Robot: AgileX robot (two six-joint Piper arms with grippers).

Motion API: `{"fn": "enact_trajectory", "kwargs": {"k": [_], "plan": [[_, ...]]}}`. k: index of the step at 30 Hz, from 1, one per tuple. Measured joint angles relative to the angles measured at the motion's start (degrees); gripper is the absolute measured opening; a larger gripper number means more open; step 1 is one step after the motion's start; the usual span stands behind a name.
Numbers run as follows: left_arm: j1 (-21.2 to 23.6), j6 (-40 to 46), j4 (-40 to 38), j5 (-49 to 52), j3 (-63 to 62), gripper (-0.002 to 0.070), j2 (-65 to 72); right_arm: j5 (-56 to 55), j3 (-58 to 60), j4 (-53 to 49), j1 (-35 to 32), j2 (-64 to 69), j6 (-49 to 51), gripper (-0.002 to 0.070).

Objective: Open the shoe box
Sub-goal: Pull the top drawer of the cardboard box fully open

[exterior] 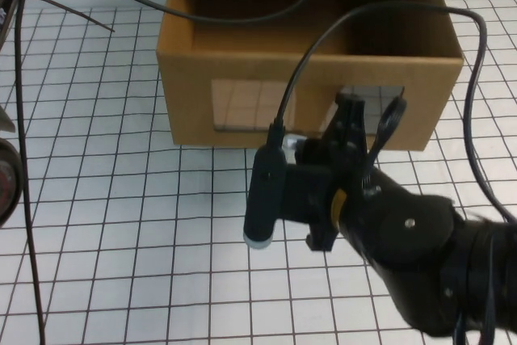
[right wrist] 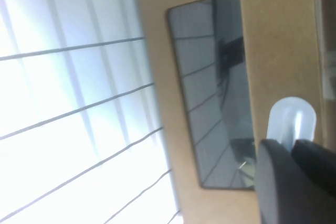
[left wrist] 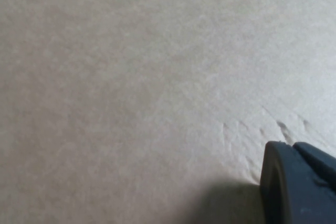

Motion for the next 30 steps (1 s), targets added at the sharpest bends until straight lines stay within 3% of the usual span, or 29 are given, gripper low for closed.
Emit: {"fn": "enact_trajectory", "kwargs": {"k": [14, 25, 30], "plan": [[0.0, -0.6, 0.0, 1.2, 0.0, -0.0004, -0.3, 5.7, 3.4, 3.9, 4.0, -0.7, 2.0, 0.0023], [0.0, -0.6, 0.0, 1.6, 0.0, -0.0004, -0.4, 7.8, 3.2, 12.3, 5.0, -1.4, 2.8, 0.0228], [0.0, -0.4, -0.5, 2.2, 0.0, -0.0004, -0.9, 9.0, 3.2, 15.0, 8.7, -4.5, 2.8, 0.0252]]}}
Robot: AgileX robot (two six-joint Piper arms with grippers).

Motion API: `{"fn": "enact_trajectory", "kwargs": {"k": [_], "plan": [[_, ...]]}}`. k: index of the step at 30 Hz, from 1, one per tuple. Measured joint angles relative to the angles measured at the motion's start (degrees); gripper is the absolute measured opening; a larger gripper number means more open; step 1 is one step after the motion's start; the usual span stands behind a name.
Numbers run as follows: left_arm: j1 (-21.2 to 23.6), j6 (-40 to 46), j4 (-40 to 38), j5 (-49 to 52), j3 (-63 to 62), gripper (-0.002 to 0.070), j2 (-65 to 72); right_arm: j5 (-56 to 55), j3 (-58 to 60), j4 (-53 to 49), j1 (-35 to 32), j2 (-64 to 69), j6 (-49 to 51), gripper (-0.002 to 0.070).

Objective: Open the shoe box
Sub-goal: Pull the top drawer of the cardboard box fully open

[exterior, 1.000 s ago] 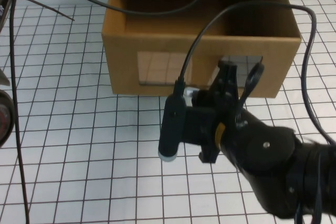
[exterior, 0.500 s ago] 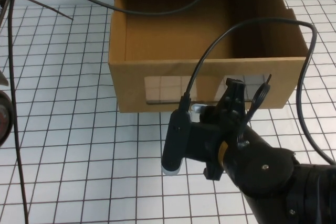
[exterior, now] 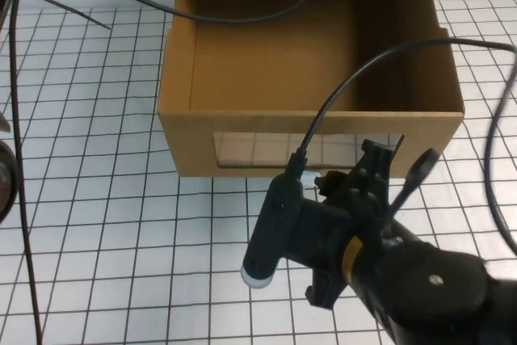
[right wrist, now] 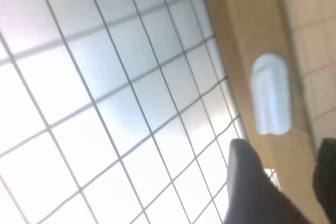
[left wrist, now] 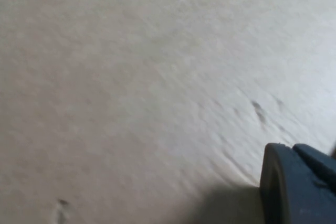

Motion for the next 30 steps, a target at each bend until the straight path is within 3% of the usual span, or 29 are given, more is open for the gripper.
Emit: {"fn": "enact_trajectory", "kwargs": {"k": [6, 8, 11, 15, 21, 30], "plan": [[0.0, 0.4, -0.5, 3.5, -1.7, -0.0004, -1.6, 5.5, 0.0, 4.1, 6.7, -7.3, 0.0, 0.0239], [0.0, 0.4, -0.1, 4.2, -4.1, -0.0004, -2.1, 7.3, 0.0, 6.4, 8.3, -10.3, 0.0, 0.0194], [0.0, 0.4, 0.0, 4.7, -7.2, -0.0004, -4.1, 8.5, 0.0, 8.7, 9.1, -14.5, 0.0, 0.0067], [0.0, 0.8, 0.1, 4.8, -8.5, -0.0004, -8.3, 10.7, -0.6, 9.1, 8.2, -18.8, 0.0, 0.0004], [0.0, 0.5, 8.3, 5.4, -8.4, -0.0004, -14.8, 13.0, -5.1, 12.5, -0.1, -21.2, -3.6, -0.001], [0.0, 0.0, 17.8, 5.5, 7.6, -0.0004, -30.1, 5.3, -6.8, 25.4, -23.4, -30.8, -12.2, -0.0012]]}}
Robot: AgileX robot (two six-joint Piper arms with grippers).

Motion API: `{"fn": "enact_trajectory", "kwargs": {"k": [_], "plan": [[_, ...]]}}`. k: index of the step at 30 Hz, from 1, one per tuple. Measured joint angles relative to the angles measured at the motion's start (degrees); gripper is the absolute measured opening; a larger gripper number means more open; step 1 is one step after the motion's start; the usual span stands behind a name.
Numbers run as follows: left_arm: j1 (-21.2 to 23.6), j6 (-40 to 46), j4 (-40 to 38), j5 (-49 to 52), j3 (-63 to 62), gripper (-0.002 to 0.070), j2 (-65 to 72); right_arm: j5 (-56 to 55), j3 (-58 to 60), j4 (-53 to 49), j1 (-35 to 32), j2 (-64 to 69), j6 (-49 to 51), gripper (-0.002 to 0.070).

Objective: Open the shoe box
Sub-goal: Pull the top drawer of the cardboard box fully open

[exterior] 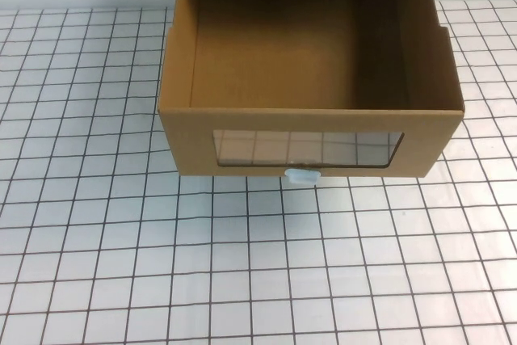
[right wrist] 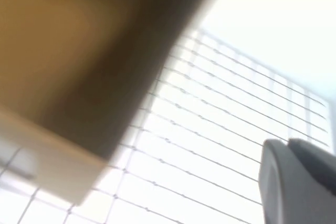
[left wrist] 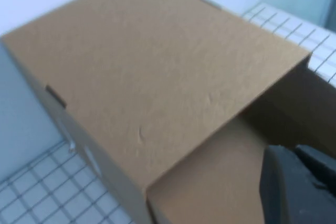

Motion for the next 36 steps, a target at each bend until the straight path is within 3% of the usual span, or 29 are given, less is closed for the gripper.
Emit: {"fn": "enact_trajectory", "kwargs": {"k": [4, 8, 15, 19, 27, 36], "plan": [[0.0, 0.2, 3.3, -6.8, 17.2, -0.0004, -10.6, -3.5, 1.5, 7.1, -10.0, -5.3, -4.4, -0.0012], [0.0, 1.1, 4.6, -22.5, 39.2, -0.0004, -24.2, -6.0, 6.5, 12.6, -15.6, -10.1, -5.7, -0.0013], [0.0, 2.6, 3.6, -57.7, 80.2, -0.0004, -50.2, -17.6, 18.4, 20.5, -16.8, -19.1, -5.7, -0.0013], [0.0, 2.6, 1.8, -70.1, 99.2, -0.0004, -61.9, -25.0, 25.1, 23.5, -16.8, -22.3, -5.3, -0.0013], [0.0, 2.6, 0.8, -76.3, 123.3, -0.0004, -80.1, -37.9, 36.0, 25.6, -16.8, -24.3, -2.6, -0.0013], [0.0, -3.7, 0.4, -75.0, 135.6, -0.0004, -85.0, -44.8, 39.2, 27.4, -16.8, -24.4, -2.6, -0.0013]]}}
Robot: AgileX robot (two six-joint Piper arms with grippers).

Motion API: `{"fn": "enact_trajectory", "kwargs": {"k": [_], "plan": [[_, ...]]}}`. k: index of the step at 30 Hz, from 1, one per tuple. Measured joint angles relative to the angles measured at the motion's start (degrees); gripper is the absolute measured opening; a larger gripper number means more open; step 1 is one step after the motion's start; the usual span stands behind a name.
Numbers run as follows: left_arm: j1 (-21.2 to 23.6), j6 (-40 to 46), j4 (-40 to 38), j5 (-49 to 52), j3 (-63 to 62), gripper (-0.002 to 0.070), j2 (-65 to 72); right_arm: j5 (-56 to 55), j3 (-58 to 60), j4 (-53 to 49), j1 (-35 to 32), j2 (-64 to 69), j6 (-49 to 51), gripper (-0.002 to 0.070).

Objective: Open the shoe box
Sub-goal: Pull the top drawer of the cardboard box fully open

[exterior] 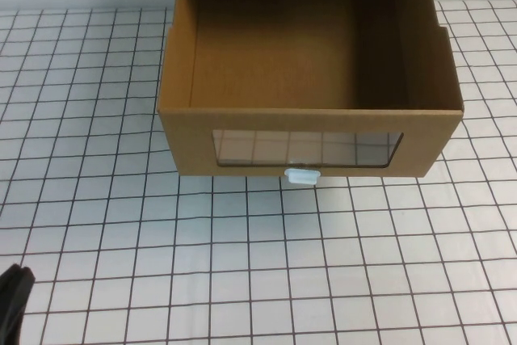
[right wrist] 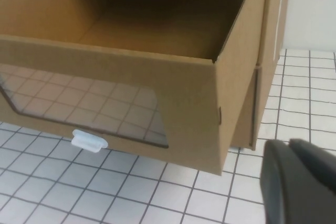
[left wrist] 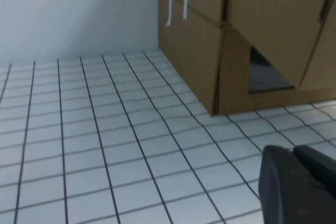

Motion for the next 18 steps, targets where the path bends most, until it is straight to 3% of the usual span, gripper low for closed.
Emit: {"fn": "enact_trajectory", "kwargs": {"k": [6, 18], "plan": [[0.0, -0.8, 0.0, 5.1, 0.2, -0.0004, 0.0, -0.7, 0.0, 0.3, 0.0, 0.0, 0.0, -0.0013], [0.0, -0.9, 0.0, 6.0, 0.2, -0.0004, -0.1, -0.8, 0.0, 0.3, 0.0, 0.0, 0.0, -0.0013]]}}
